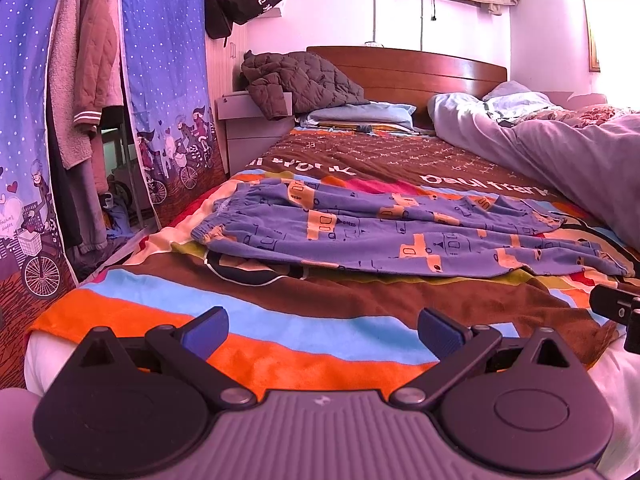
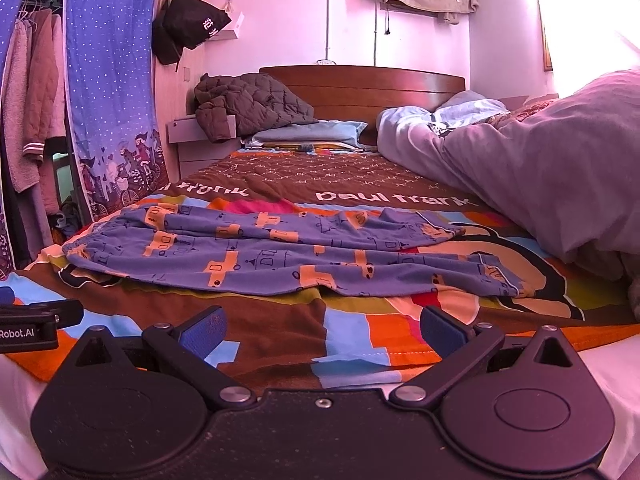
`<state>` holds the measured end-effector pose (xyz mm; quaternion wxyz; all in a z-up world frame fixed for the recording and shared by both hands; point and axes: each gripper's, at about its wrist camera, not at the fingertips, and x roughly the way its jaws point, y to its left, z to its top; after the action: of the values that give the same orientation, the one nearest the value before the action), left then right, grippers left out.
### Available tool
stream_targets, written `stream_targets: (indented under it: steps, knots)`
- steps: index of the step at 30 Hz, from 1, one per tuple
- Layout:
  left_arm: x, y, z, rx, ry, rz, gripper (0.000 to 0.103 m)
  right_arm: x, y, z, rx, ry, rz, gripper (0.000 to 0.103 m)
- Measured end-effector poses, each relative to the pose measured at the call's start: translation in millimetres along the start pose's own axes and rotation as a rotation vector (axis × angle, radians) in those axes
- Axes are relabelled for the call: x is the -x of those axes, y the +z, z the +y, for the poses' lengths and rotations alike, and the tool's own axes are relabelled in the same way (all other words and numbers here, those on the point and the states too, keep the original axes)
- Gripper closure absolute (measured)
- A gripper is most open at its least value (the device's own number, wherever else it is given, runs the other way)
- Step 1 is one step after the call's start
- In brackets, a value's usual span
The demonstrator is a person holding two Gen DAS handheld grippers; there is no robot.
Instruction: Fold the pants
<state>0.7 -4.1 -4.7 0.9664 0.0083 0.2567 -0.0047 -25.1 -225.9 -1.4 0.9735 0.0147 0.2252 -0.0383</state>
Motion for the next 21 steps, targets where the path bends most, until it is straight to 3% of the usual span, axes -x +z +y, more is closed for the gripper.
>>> stream_targets:
  steps: [21]
  knots:
    - [-2.3, -5.0, 8.1, 0.032, -0.029, 0.015, 0.000, -3.5, -4.4, 0.6, -0.006, 0.013, 0.008, 0.001]
